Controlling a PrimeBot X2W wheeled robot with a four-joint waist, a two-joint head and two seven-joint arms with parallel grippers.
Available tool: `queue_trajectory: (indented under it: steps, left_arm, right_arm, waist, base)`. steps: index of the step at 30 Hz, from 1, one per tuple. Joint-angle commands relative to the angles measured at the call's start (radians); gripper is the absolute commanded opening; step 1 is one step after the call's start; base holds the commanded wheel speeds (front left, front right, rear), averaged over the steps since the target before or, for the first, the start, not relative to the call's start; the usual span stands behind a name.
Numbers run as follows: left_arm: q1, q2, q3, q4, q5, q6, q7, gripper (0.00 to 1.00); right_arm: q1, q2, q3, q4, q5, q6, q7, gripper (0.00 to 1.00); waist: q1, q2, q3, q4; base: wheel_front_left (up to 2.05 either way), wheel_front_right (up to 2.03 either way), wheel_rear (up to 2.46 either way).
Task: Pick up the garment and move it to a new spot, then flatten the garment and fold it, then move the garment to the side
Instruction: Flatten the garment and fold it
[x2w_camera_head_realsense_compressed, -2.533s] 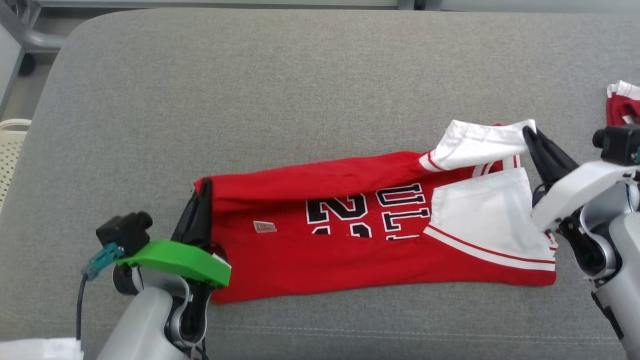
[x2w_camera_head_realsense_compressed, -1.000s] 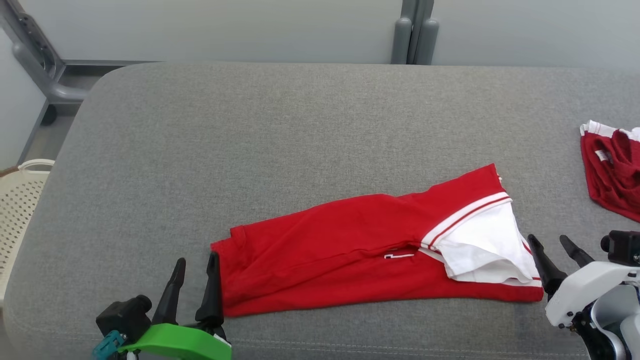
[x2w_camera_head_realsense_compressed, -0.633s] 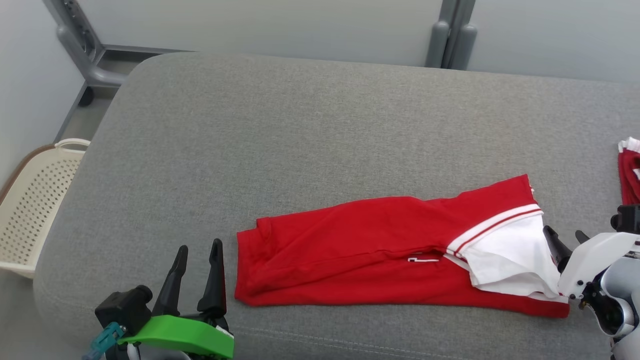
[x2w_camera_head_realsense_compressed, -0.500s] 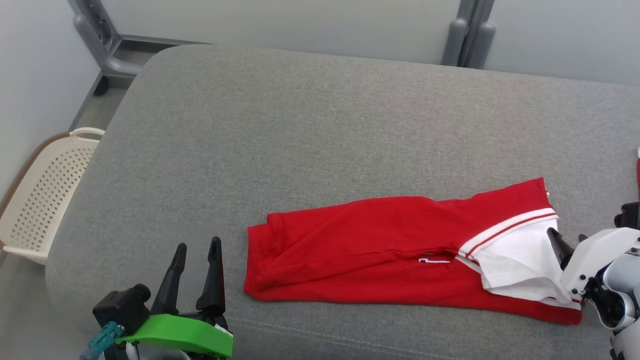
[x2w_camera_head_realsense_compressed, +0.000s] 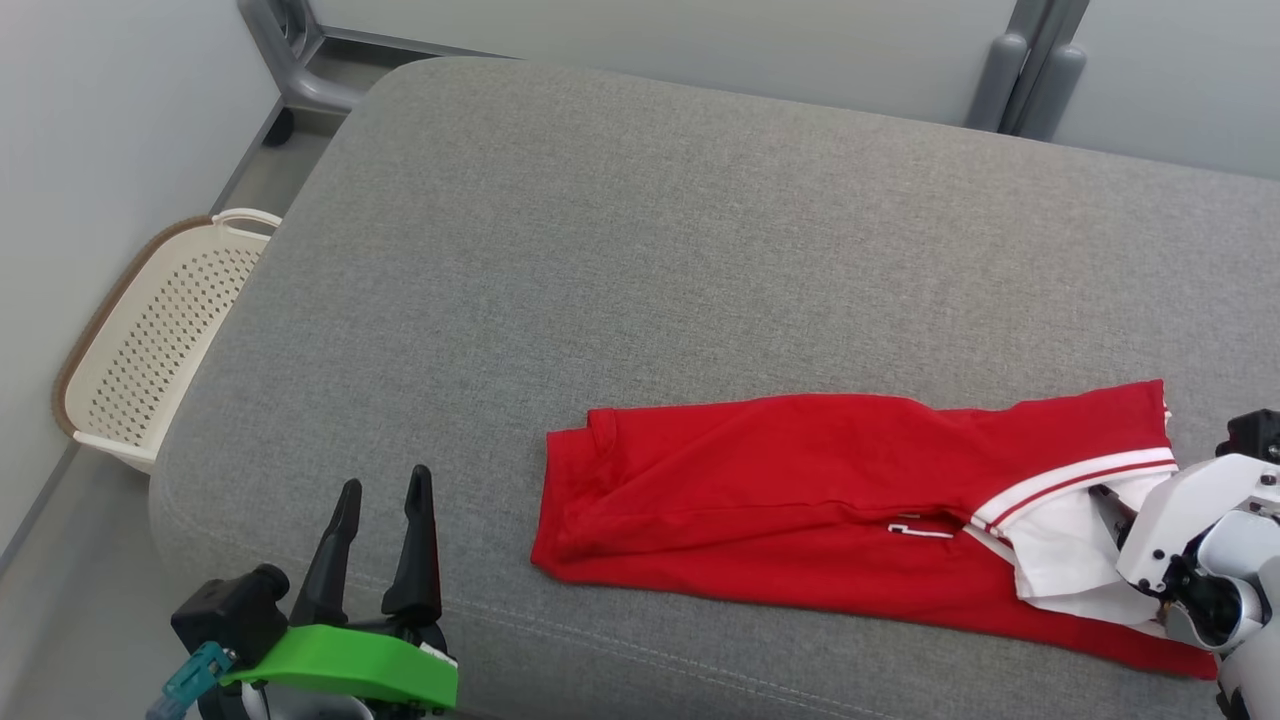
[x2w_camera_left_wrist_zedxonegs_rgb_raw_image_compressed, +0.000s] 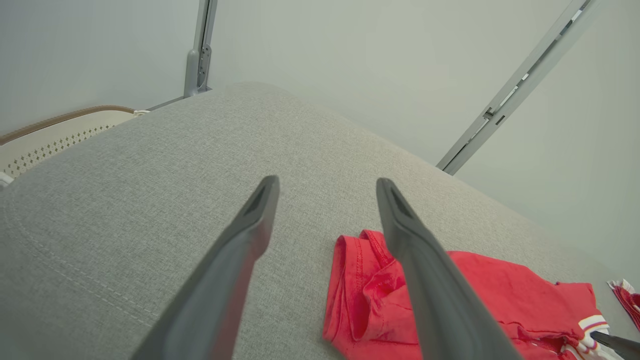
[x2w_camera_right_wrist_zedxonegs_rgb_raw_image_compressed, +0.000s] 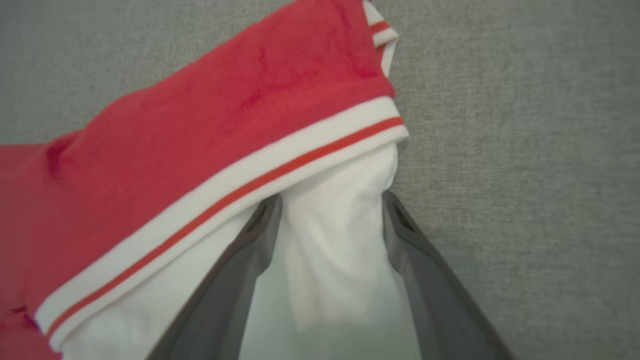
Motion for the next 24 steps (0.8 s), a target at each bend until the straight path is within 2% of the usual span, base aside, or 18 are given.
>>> queue_trajectory:
  steps: [1, 2, 4, 5, 15, 24]
  left_arm:
    - [0.000, 0.008, 0.004, -0.004, -0.004, 0.004, -0.005, 1.00]
    - [0.002, 0.009, 0.005, -0.005, -0.005, 0.006, -0.006, 1.00]
    - [0.005, 0.011, 0.007, -0.005, -0.006, 0.007, -0.006, 1.00]
    - [0.004, 0.011, 0.010, -0.006, -0.008, 0.007, -0.008, 1.00]
    - [0.011, 0.013, 0.015, -0.014, -0.008, 0.012, -0.013, 1.00]
    - [0.019, 0.011, 0.011, -0.023, -0.010, 0.012, -0.015, 1.00]
  right_arm:
    - [0.002, 0.013, 0.027, 0.010, 0.010, 0.001, 0.016, 0.56]
    - [0.003, 0.011, 0.041, 0.012, 0.010, 0.001, 0.018, 0.42]
    - [0.001, 0.004, 0.073, 0.018, -0.005, 0.001, 0.021, 0.26]
    - [-0.008, -0.004, 0.094, 0.026, -0.019, 0.001, 0.006, 0.00]
    - [-0.088, -0.039, 0.097, 0.057, -0.019, -0.001, -0.079, 0.00]
    - [-0.112, -0.157, 0.043, 0.022, 0.014, -0.001, -0.087, 0.00]
  waist:
    - [0.0000, 0.0000, 0.001, 0.000]
    - [0.0000, 0.0000, 0.001, -0.001]
    - [0.0000, 0.0000, 0.002, -0.005]
    - [0.0000, 0.0000, 0.004, -0.011]
    - [0.0000, 0.0000, -0.007, -0.076]
    - [0.0000, 0.0000, -0.023, -0.170]
  base:
    - [0.00, 0.00, 0.00]
    - [0.00, 0.00, 0.00]
    - [0.00, 0.00, 0.00]
    - [0.00, 0.00, 0.00]
    - [0.00, 0.00, 0.00]
    - [0.00, 0.00, 0.00]
